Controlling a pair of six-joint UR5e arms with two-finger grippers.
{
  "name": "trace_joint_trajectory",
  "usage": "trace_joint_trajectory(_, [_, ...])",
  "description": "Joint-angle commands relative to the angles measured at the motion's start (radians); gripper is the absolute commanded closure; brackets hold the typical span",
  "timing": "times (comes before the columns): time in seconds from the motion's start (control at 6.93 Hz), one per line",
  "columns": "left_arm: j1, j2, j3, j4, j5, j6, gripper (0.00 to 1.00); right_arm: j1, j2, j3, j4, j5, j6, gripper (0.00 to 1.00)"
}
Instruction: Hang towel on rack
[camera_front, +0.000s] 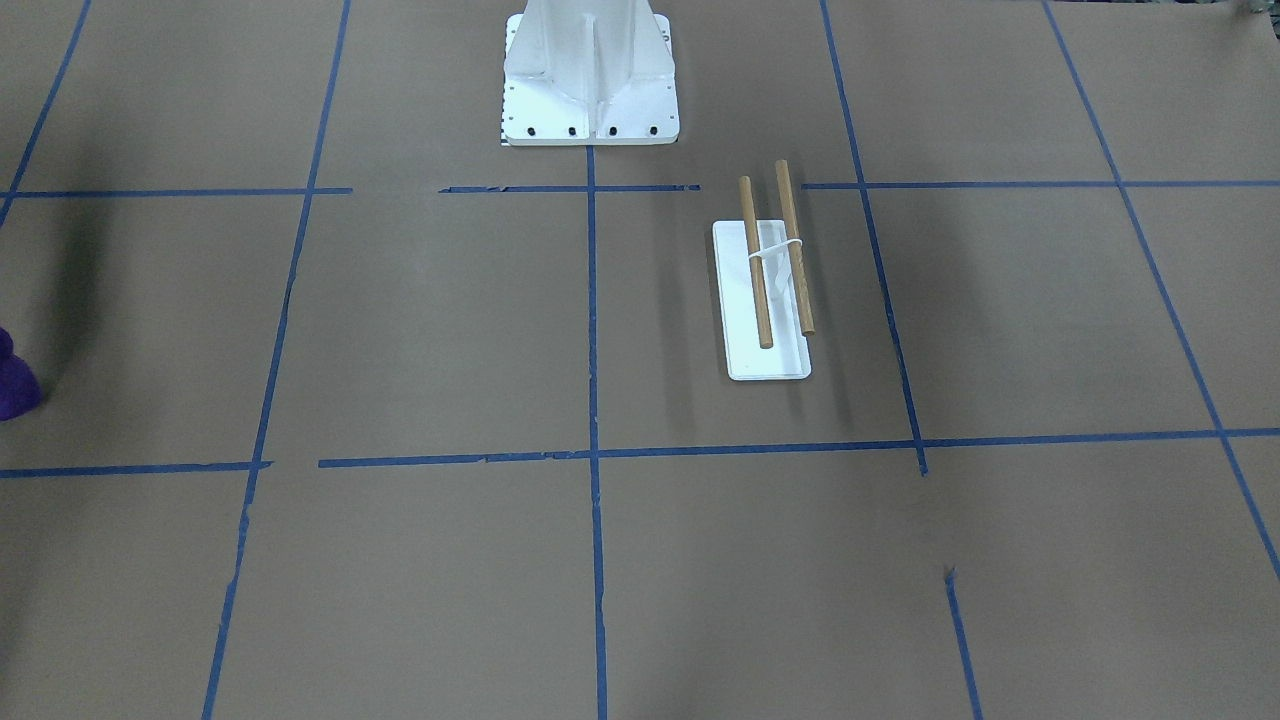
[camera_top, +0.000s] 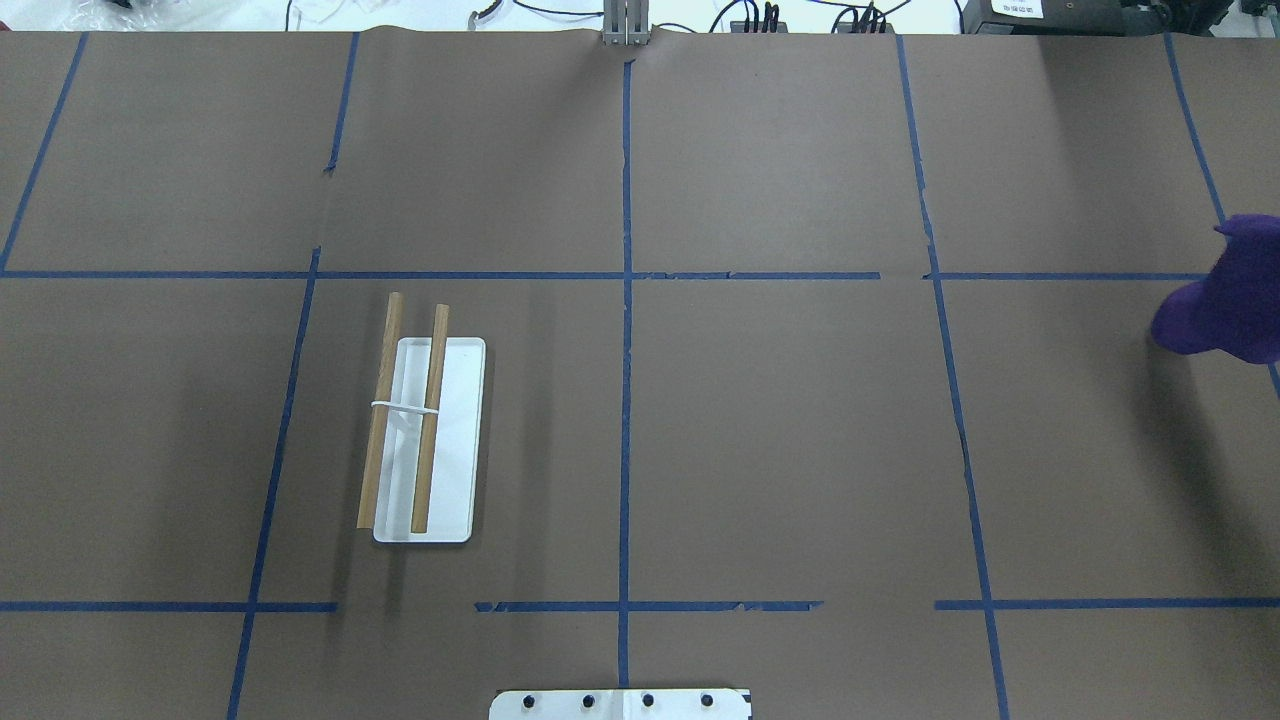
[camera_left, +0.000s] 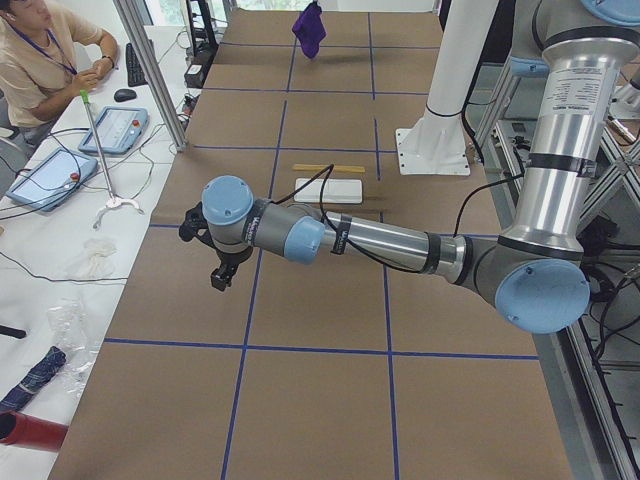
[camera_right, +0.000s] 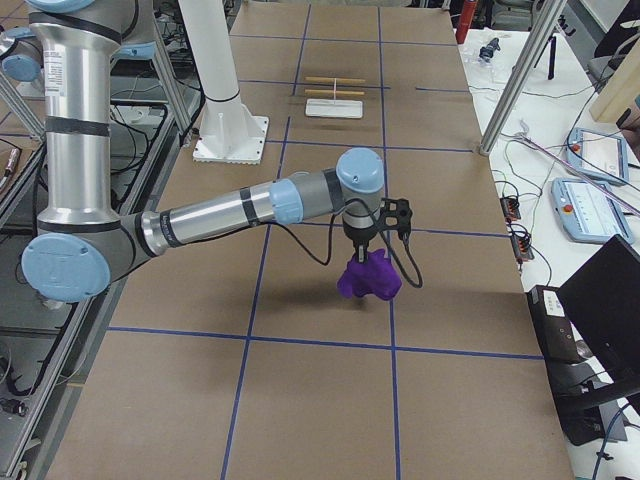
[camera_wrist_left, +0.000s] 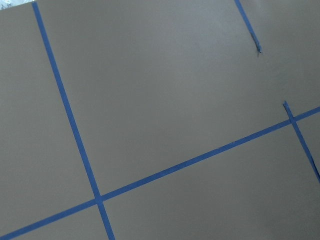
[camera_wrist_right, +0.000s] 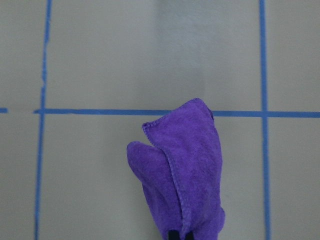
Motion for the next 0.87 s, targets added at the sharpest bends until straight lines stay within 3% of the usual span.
trace_joint_trajectory(0.0, [0.002, -0.011, 0.077, -0.167, 0.006, -0.077, 0.00, -0.217, 0.279, -0.011, -0.005, 0.011, 0.395, 1.00])
trace_joint_trajectory(0.14, [0.025, -0.071, 0.153, -0.209, 0.005, -0.110, 0.00, -0.277, 0.420, -0.072, 0.005, 0.006, 0.549, 1.00])
trace_joint_trajectory(0.58, [0.286, -0.233, 0.140, -0.246, -0.001, -0.785, 0.00, -0.443, 0.680, -0.158, 0.033, -0.055, 0.702, 1.00])
trace_joint_trajectory(0.72, [0.346, -0.256, 0.136, -0.321, -0.001, -0.954, 0.00, -0.498, 0.747, -0.179, 0.071, -0.093, 0.763, 1.00])
